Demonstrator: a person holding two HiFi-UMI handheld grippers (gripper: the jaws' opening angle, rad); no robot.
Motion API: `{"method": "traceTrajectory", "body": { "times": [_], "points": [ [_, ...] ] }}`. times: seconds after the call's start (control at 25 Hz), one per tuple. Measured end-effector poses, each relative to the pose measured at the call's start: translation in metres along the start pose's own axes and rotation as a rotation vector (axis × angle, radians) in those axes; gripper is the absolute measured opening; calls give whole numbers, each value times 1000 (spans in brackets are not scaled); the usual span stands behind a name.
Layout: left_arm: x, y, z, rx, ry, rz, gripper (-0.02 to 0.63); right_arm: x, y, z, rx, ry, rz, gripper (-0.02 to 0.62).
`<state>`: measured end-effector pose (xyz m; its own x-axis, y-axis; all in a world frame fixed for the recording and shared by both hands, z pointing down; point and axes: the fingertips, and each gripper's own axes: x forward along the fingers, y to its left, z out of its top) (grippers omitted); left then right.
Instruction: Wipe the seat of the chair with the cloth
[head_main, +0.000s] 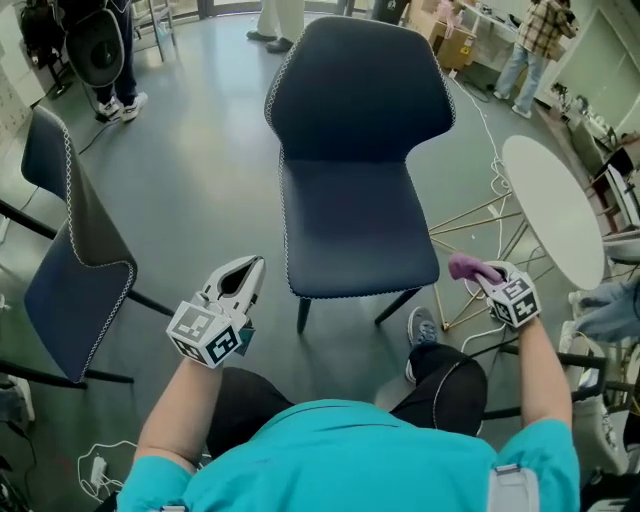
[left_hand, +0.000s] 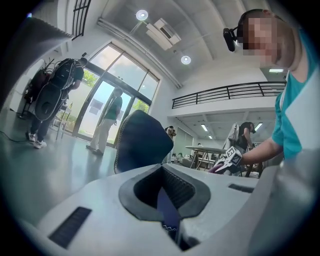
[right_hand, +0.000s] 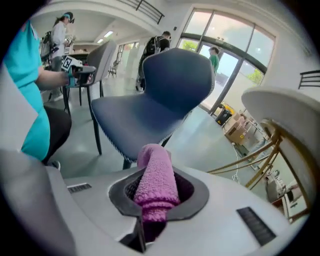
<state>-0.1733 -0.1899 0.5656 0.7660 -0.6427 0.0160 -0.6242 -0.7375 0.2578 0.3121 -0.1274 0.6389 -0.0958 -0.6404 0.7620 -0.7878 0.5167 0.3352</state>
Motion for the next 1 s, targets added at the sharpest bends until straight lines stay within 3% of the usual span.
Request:
{"method": "traceTrajectory", "body": {
  "times": [0.24,0.4,0.52,0.72,0.84,1.0],
  "points": [
    [-2,-10,25,5,-43,-49,-6,-46,19,72,200,-266,-15,52],
    [8,-44,29,36,-7,-91,-6,-63,10,101,362,-478,3,52],
    [17,-57,38,62,1,-35,-6,-51,5,143,357,-616,73,52],
    [41,-85,60,93,-17,59,-6,-52,0,198,351,-739,205,52],
    [60,-103,94,89,3,63,-6,-80,-12,237,373,-792,218,52],
    [72,-132,152,60,44,62,-6,-137,-17,287,286,-793,223,51]
  ]
}}
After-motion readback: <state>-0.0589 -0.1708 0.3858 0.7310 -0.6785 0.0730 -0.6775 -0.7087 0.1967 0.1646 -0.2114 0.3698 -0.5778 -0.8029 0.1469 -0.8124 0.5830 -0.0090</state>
